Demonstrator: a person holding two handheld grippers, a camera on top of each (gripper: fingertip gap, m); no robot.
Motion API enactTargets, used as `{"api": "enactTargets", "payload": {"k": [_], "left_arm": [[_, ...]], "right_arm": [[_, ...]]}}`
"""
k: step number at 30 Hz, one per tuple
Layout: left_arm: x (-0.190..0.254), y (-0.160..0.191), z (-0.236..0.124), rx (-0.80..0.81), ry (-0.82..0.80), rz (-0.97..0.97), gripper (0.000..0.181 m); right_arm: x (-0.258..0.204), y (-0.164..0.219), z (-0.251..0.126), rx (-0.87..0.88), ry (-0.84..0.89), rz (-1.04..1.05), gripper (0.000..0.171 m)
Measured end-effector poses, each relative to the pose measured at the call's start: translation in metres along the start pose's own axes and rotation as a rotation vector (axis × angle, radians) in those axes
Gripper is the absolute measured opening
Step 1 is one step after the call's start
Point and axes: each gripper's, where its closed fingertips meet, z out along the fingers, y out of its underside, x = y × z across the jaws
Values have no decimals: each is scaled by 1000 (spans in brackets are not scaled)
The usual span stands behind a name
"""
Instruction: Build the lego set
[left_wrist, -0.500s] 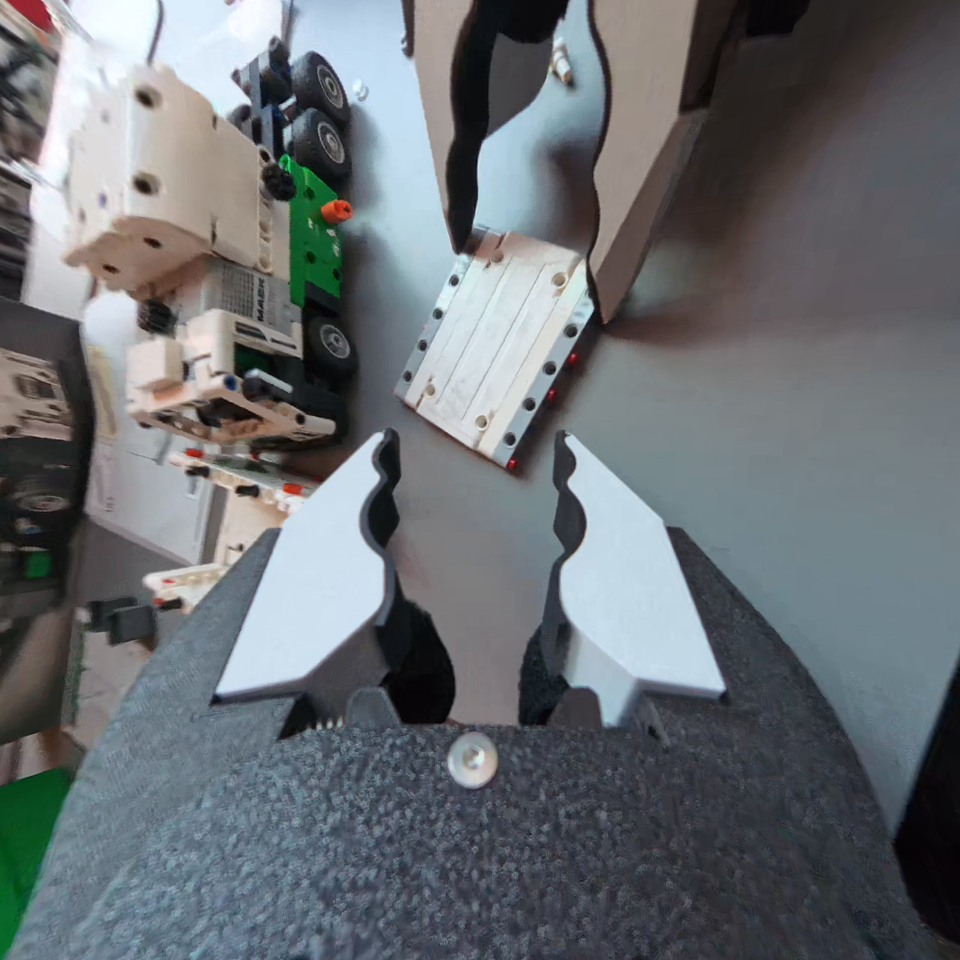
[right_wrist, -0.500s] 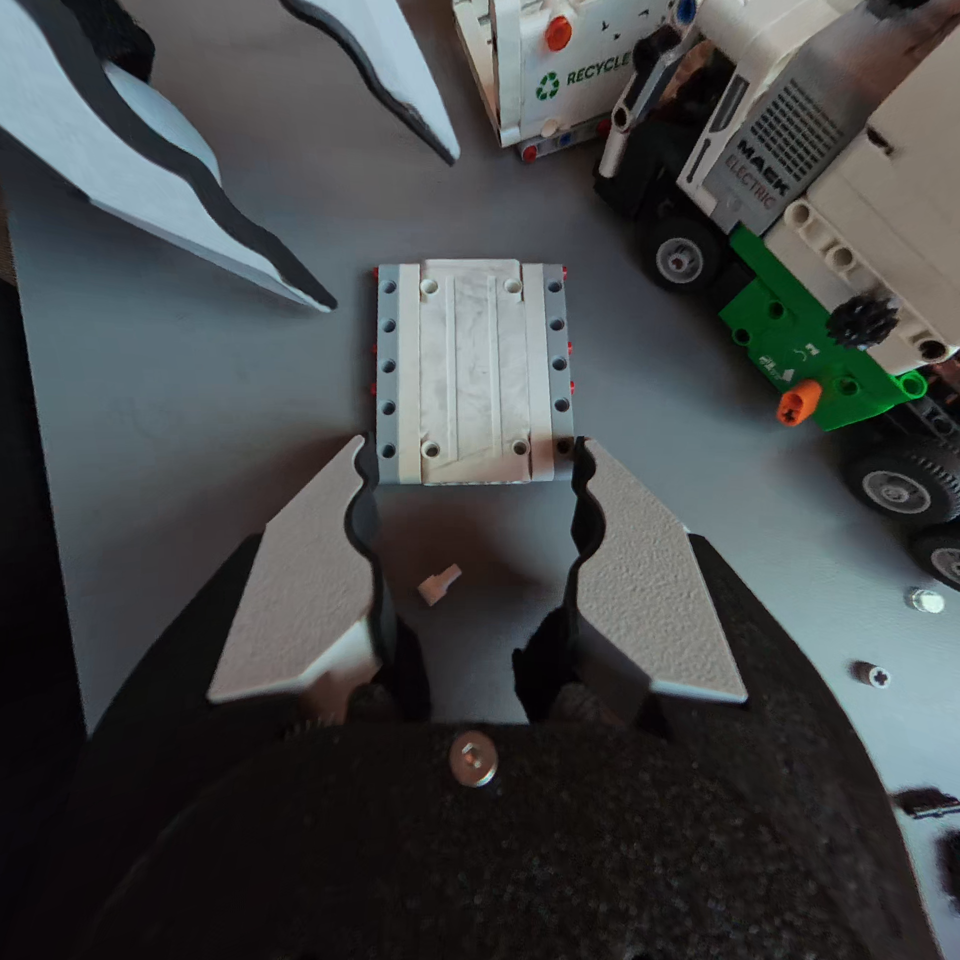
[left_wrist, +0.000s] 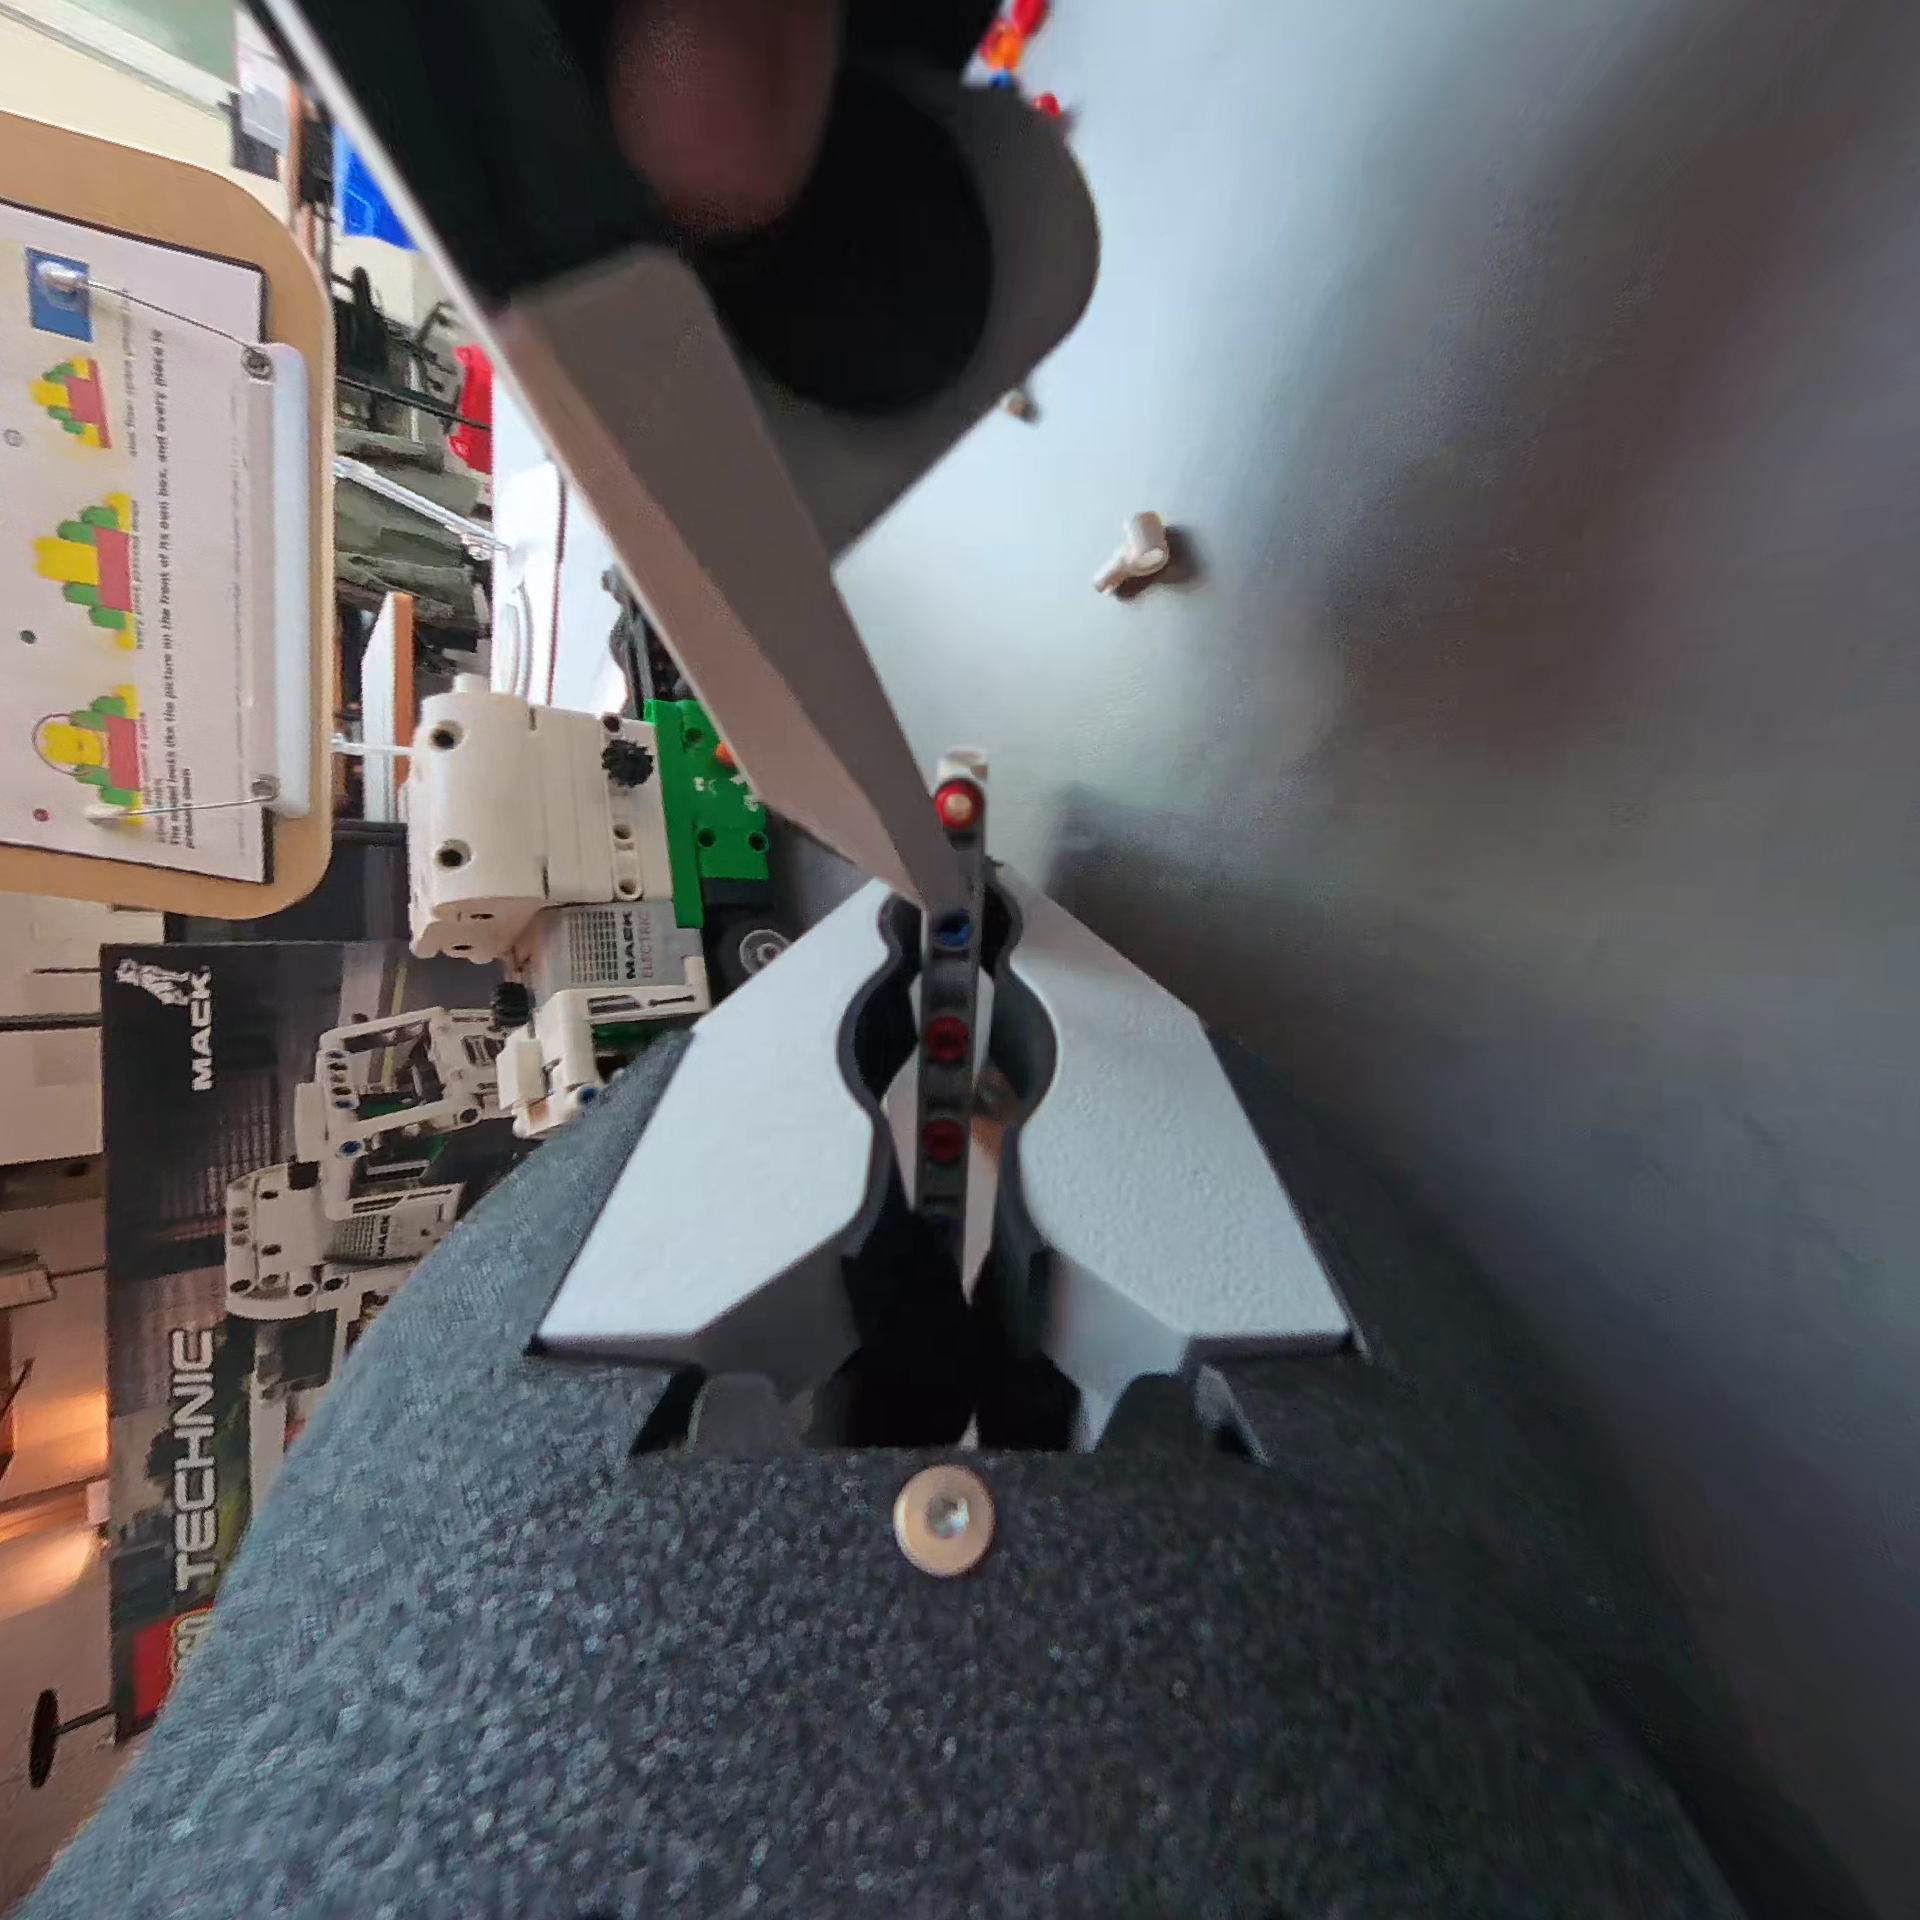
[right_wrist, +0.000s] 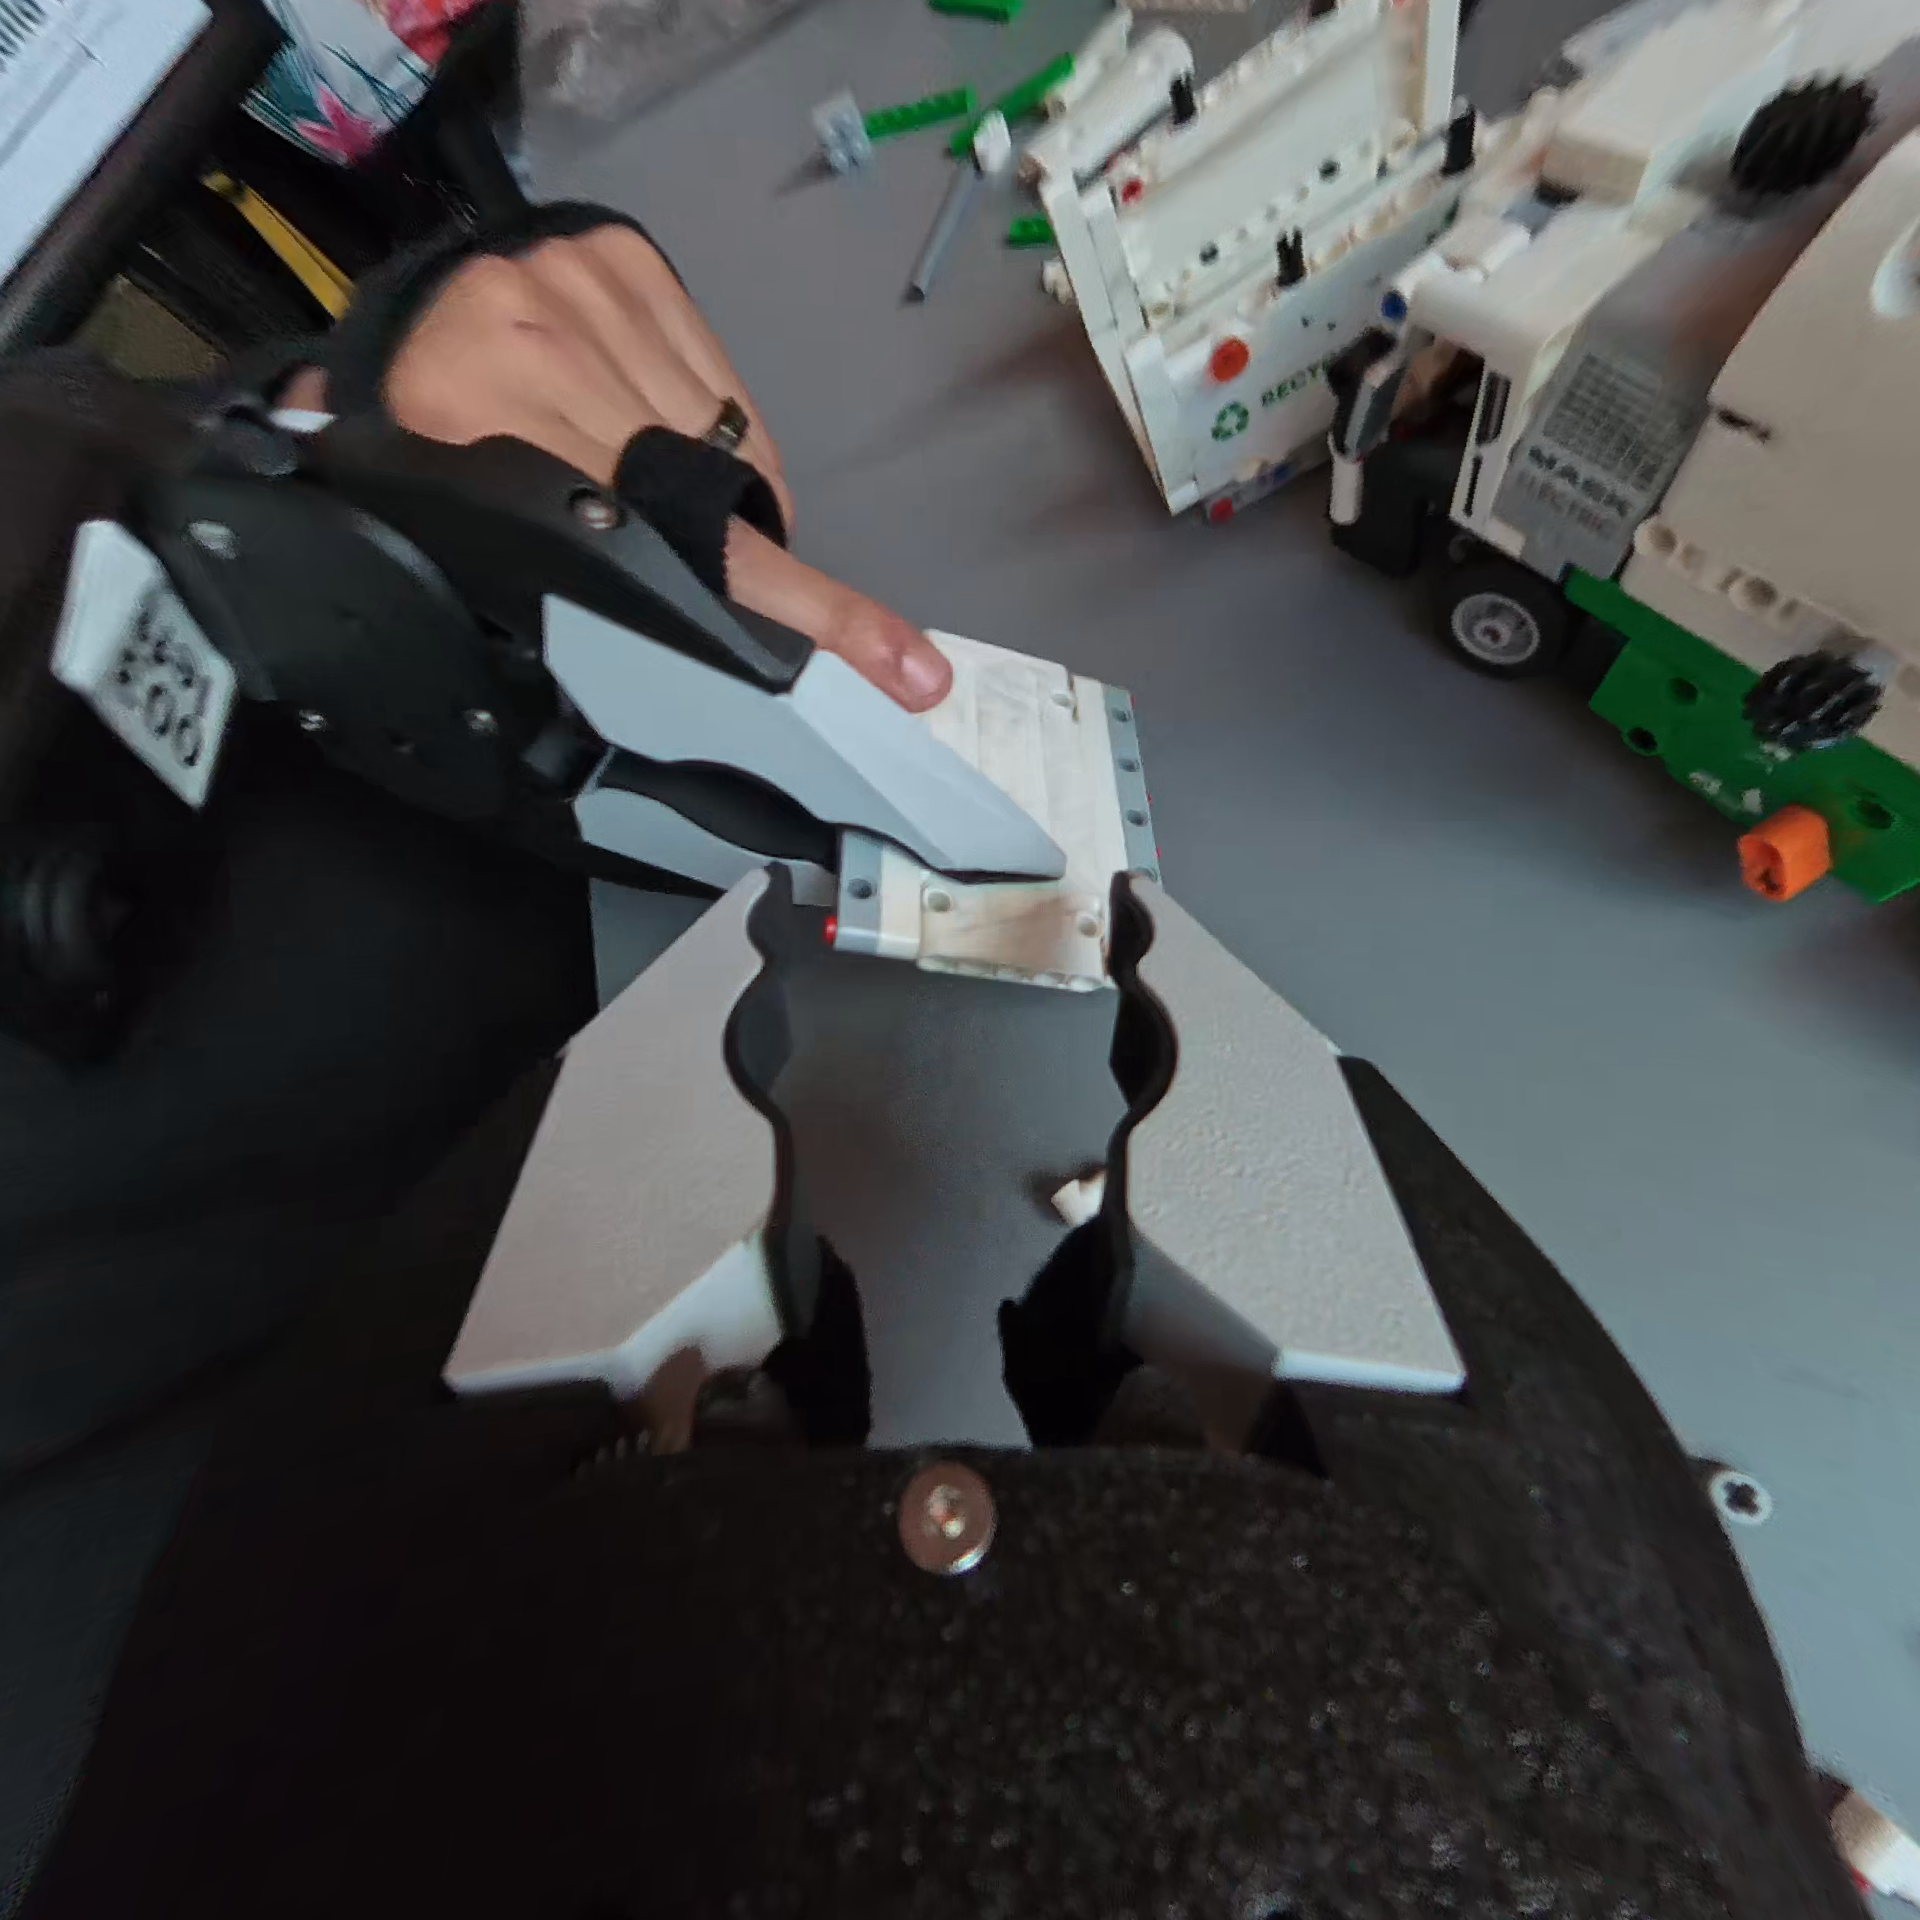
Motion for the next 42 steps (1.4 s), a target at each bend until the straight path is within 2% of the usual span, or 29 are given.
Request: {"api": "enactTargets", "payload": {"k": [3, 6, 9, 11, 13, 16, 19, 22, 24, 26, 31, 37, 39, 42], "left_arm": [[-11, -12, -15, 184, 18, -226, 5], [-30, -31, -40, 435, 88, -515, 5], [-37, -40, -55, 574, 178, -678, 4], [-37, -44, -61, 622, 223, -724, 4], [-38, -43, -65, 647, 237, -742, 5], [-46, -40, -70, 672, 217, -760, 11], [-44, -43, -79, 715, 299, -781, 13], [-40, -46, -85, 750, 399, -829, 15], [-40, -45, -86, 759, 419, -826, 7], [-38, -44, -86, 762, 441, -812, 6], [-39, -45, -89, 790, 463, -796, 5], [-46, -45, -87, 824, 441, -839, 5], [-46, -42, -82, 798, 428, -827, 5], [-51, -21, -68, 700, 315, -784, 5]], "right_arm": [[3, -10, -27, 175, 17, -96, 67], [-5, -14, -36, 307, -75, -140, 60], [-28, -26, -34, 381, -121, -280, 39], [-27, -28, -27, 343, -22, -395, 17], [-28, -30, -27, 308, 36, -501, 12], [-36, -29, -26, 249, -10, -516, 6], [-35, -26, -23, 224, -8, -547, 6], [-38, -24, -22, 229, -49, -543, 6], [-40, -22, -21, 224, -80, -535, 6], [-42, -21, -20, 217, -107, -511, 6], [-46, -20, -19, 219, -182, -441, 6], [-41, -25, -21, 231, -157, -398, 7], [-36, -23, -25, 223, -109, -354, 10], [-16, -6, -43, 190, 40, -208, 30]]}}
